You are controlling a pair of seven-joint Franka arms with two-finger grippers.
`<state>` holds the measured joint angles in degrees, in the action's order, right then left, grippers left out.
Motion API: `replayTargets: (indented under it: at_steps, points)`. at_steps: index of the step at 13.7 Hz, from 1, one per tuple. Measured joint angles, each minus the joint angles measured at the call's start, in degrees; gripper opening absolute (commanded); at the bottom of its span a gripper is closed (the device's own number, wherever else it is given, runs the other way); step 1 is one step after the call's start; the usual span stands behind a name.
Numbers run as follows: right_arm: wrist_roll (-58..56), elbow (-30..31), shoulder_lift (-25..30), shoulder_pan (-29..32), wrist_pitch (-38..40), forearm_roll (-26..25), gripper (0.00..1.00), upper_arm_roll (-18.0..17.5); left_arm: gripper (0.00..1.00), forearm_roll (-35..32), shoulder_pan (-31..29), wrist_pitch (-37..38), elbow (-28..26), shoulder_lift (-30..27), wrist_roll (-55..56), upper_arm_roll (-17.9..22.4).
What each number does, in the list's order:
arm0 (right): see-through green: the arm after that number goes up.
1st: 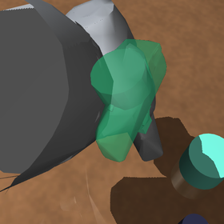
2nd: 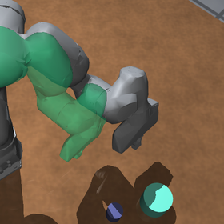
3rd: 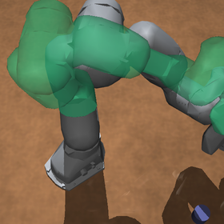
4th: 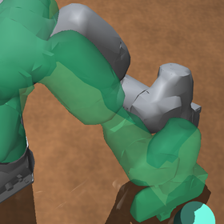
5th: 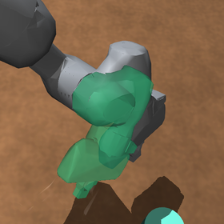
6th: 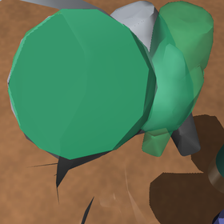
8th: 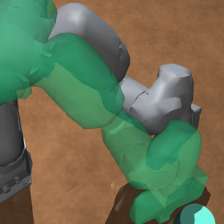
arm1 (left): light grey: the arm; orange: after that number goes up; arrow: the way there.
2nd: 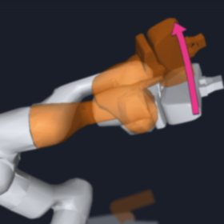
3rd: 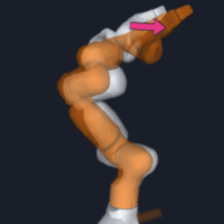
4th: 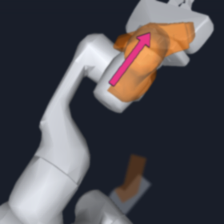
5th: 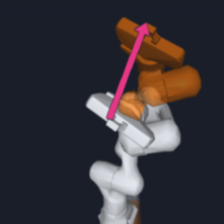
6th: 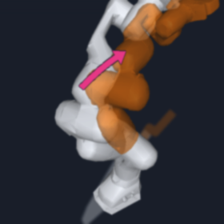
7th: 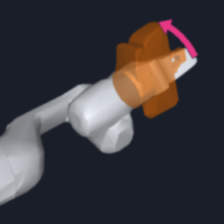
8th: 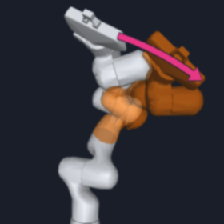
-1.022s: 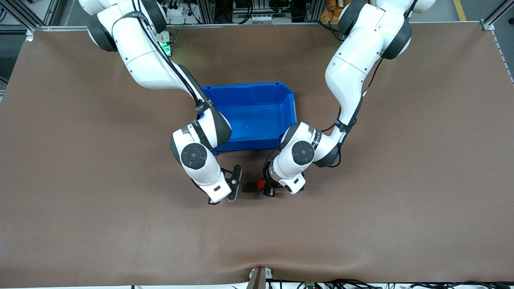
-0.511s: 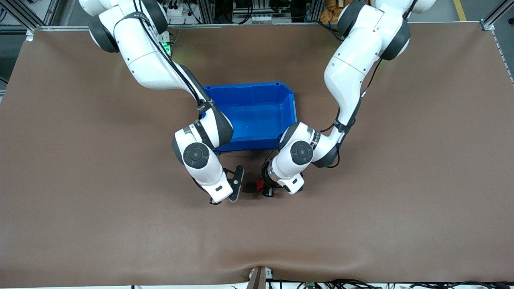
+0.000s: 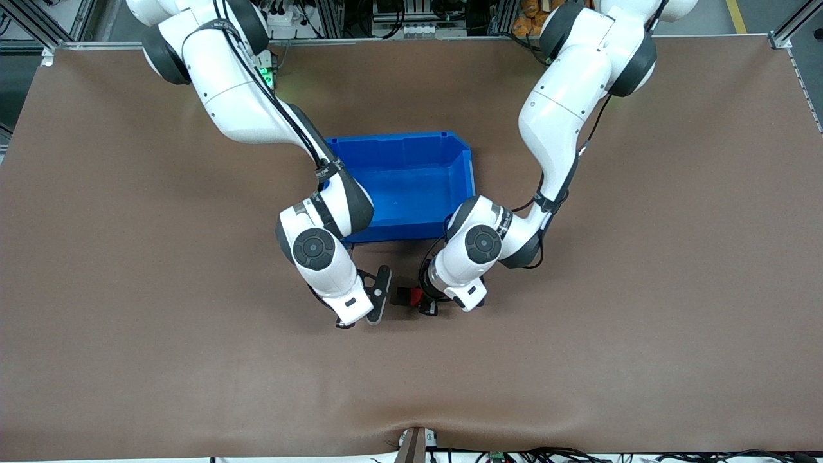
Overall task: Attach green and red cubes to black cube
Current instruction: 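Lower the red cube onto the black cube with the left gripper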
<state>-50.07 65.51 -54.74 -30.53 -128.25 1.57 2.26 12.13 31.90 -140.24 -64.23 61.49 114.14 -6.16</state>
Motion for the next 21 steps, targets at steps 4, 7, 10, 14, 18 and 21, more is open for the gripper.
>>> replayTargets:
  at_steps: [4,7,10,14,18,21]
  points:
    - [0.1,-0.3,-0.2,0.0,0.0,0.2,0.0,0.0,0.0,0.0,0.1,-0.4,0.0,0.1,0.0,0.0]
    - [0.6,-0.7,-0.6,0.0,0.0,0.3,0.0,0.0,0.0,0.0,0.1,-0.4,0.0,0.1,0.0,0.0]
    - [1.3,-1.1,-0.9,0.0,0.0,0.4,0.0,-0.1,0.0,0.0,0.1,-0.4,0.0,0.1,0.0,0.0]
    - [1.7,-1.3,-1.1,0.0,0.0,1.8,0.0,-0.1,0.0,0.0,0.2,-0.6,0.0,0.1,0.8,0.0]
    - [2.0,-1.3,-1.1,0.0,0.0,2.0,0.0,-0.1,0.0,0.0,1.2,-3.0,0.1,0.6,2.6,0.1]
    - [2.1,-1.3,-1.2,0.0,0.4,4.6,0.0,-0.1,0.0,0.0,1.7,-3.7,0.2,0.8,2.8,0.1]
